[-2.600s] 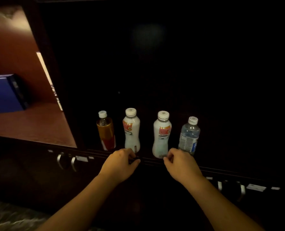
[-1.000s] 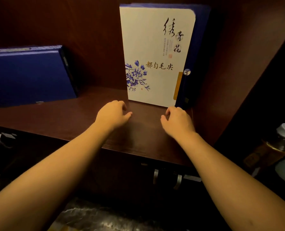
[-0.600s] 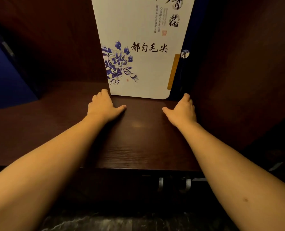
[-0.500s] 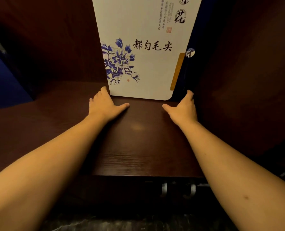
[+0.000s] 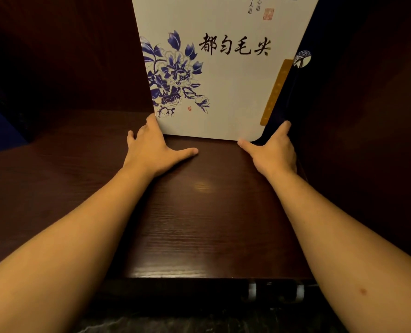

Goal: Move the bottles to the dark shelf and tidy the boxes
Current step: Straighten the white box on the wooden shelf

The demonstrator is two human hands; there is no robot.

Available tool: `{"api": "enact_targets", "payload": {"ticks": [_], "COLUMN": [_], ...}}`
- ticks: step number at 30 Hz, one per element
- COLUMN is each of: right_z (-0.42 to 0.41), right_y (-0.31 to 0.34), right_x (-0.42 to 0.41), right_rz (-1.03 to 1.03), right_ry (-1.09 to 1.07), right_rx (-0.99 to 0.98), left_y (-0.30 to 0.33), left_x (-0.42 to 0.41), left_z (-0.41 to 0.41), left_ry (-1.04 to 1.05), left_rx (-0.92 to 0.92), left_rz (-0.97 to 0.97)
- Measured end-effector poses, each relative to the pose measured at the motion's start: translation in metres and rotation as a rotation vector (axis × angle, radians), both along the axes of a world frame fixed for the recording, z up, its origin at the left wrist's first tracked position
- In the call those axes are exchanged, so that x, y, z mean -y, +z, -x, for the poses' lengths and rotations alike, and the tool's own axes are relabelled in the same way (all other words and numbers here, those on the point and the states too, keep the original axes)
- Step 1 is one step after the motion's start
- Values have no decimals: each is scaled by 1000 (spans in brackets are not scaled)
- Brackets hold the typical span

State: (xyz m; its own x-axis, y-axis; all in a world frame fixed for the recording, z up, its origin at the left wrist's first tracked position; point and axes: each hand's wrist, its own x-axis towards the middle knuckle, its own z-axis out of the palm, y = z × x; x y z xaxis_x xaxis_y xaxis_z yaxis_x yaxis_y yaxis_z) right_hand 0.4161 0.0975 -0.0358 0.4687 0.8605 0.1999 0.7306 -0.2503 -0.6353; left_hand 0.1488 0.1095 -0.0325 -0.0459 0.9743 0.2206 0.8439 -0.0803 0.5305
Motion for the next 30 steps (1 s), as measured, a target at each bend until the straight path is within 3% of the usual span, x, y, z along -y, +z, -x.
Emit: {"api": "enact_targets", "payload": {"ticks": [30], "right_z": [8], "right_y": [4], "right_x": [66], "right_rz": [11], "right_ry": [42], "right_rx": [3], "left_y": [3], "left_x": [89], "left_z": [13], "left_ry": [-40], "left_rx": [96], "left_rz": [16]}}
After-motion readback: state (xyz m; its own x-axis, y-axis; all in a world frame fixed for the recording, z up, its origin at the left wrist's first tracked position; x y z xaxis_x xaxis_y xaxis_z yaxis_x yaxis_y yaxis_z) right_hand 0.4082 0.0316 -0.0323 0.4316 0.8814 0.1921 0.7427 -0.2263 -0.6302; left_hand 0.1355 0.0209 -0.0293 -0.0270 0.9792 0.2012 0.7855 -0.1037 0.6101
